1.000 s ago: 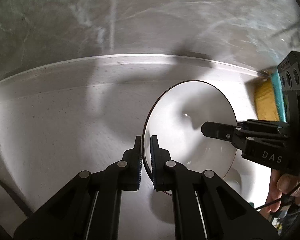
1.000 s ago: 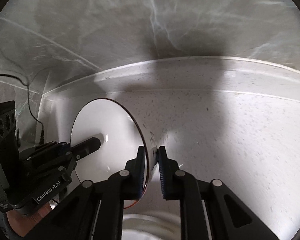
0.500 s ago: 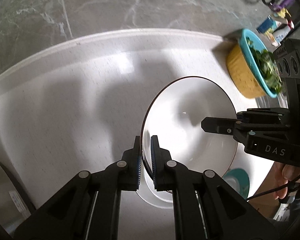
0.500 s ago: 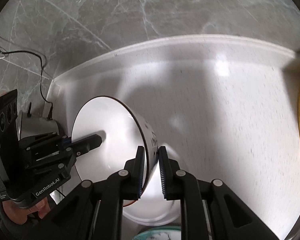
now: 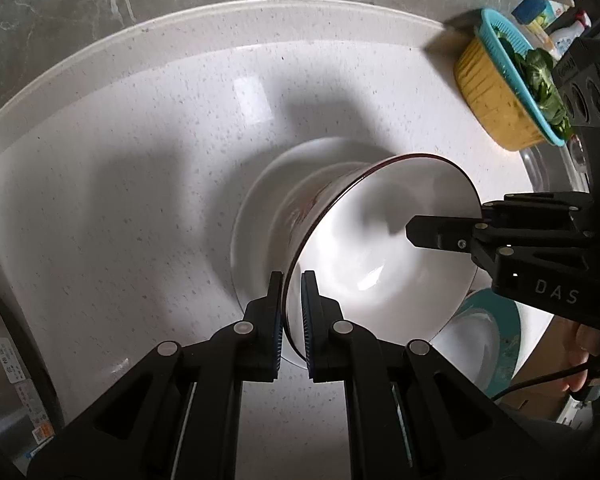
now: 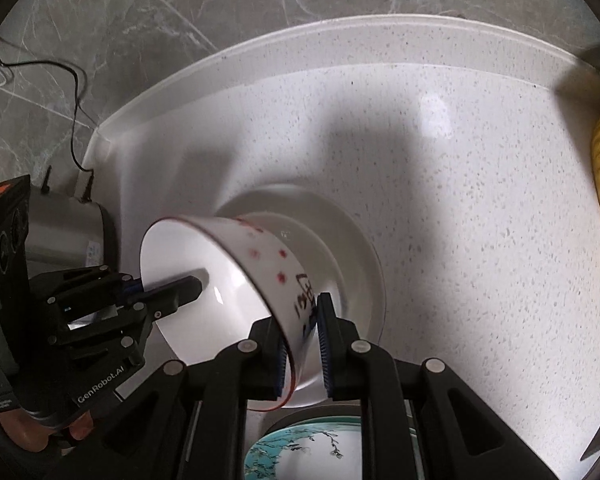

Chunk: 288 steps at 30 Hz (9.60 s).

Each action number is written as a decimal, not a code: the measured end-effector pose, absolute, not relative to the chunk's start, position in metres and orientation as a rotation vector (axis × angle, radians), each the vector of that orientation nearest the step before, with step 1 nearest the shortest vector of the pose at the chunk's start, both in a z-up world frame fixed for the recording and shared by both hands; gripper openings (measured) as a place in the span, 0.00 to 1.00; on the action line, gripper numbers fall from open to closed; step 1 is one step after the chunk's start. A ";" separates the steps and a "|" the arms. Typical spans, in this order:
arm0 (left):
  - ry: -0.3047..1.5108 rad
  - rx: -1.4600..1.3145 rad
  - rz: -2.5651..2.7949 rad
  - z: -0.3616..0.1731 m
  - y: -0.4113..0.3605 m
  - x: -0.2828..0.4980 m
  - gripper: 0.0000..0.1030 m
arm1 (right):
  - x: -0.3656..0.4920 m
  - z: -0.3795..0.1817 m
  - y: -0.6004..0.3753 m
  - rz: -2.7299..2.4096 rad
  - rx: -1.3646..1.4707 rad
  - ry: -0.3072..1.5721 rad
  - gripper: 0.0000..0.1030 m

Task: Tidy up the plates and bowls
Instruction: 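Lift the red-floral bowl and carry it toward the stacked bowls, then lower the red-floral bowl into the white bowls and open both grippers, then close both grippers on the rim of the nested bowl stack, then lift the bowl stack and carry it onto the teal-rimmed plates, then lower the bowl stack onto the plates and open both grippers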

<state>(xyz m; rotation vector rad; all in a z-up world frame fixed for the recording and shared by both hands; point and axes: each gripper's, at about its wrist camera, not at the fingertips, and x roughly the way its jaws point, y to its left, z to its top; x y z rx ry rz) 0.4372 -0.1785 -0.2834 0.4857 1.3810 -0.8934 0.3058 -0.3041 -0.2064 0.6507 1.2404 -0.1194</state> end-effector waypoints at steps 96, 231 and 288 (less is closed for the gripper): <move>1.338 0.214 -0.876 -0.338 -0.115 0.465 0.67 | 0.257 -0.236 -0.349 -0.230 0.463 1.211 0.51; 1.257 0.541 -1.150 -0.289 -0.149 0.230 0.12 | 0.061 -0.219 -0.275 -0.316 0.676 1.078 0.13; 0.804 0.167 -0.634 -0.159 -0.048 0.190 1.00 | -0.037 -0.122 -0.237 -0.425 0.373 0.633 1.00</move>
